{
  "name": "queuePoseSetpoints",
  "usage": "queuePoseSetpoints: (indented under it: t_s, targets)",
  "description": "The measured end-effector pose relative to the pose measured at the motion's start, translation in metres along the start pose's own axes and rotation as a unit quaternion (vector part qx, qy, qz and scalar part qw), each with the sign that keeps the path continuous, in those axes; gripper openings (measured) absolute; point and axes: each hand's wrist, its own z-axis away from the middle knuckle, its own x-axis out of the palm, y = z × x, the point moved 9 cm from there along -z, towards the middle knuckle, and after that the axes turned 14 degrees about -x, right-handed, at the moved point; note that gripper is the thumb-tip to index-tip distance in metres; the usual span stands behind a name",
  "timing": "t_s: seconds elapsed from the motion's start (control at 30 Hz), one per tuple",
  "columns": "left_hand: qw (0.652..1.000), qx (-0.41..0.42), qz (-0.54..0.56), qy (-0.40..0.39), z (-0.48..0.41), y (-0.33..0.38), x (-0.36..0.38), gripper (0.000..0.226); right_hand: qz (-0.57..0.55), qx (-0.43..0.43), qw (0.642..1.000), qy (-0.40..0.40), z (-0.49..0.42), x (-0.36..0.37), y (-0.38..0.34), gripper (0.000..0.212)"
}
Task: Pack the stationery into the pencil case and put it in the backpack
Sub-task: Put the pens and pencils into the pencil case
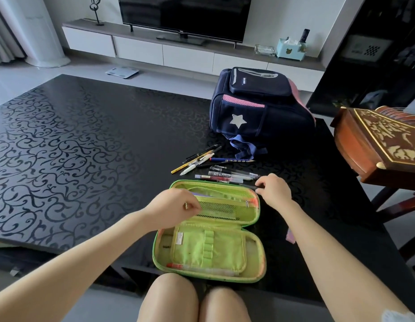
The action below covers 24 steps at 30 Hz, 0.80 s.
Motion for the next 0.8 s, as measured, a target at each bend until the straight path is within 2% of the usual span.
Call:
queuePoseSetpoints:
  t_s: [0.07,0.13,0.23,0.3,0.33,0.4,0.47,0.57,0.63,0.67,0.77,0.8]
  targets:
    - [1.000,0.006,0.005,0.016,-0.002,-0.003,-0.002,0.013,-0.006,-0.034,0.999,0.000,0.001,0.001,-0.002,0.008]
    - [0.999,0.010,0.004,0.052,-0.003,-0.007,-0.005,0.013,0.007,-0.064,0.997,0.035,0.008,-0.015,-0.007,0.009]
    - [0.978,0.046,-0.036,0.201,0.005,0.002,-0.025,0.019,0.014,-0.103,0.983,0.152,0.037,-0.059,-0.021,0.010]
    - [0.961,0.073,-0.080,0.255,0.015,0.019,-0.031,0.027,-0.006,-0.169,0.969,0.182,0.063,-0.073,-0.052,0.007]
    - [0.959,0.094,-0.094,0.251,0.018,0.029,-0.027,0.032,-0.016,-0.209,0.962,0.177,0.075,-0.071,-0.072,0.005]
    - [0.970,0.126,-0.078,0.192,0.023,0.038,-0.008,0.036,-0.036,-0.270,0.949,0.158,0.095,-0.059,-0.106,0.002]
    - [0.984,0.111,-0.020,0.135,0.026,0.030,0.009,0.039,-0.048,-0.298,0.942,0.146,0.108,-0.045,-0.126,0.005]
    - [0.990,0.081,0.044,0.103,0.036,0.001,0.019,0.052,-0.083,-0.267,0.954,0.111,0.117,-0.021,-0.123,0.026]
    - [0.990,0.062,0.052,0.117,0.049,-0.024,0.014,0.046,-0.092,-0.230,0.964,0.096,0.125,-0.007,-0.112,0.045]
    - [0.990,0.046,0.050,0.123,0.053,-0.037,0.011,0.041,-0.092,-0.218,0.967,0.091,0.127,-0.001,-0.107,0.046]
    - [0.991,0.026,0.012,0.128,0.062,-0.056,0.005,0.030,-0.071,-0.216,0.968,0.105,0.134,0.008,-0.098,0.018]
    - [0.991,0.031,-0.008,0.133,0.062,-0.054,0.004,0.025,-0.062,-0.219,0.967,0.111,0.135,0.010,-0.098,0.014]
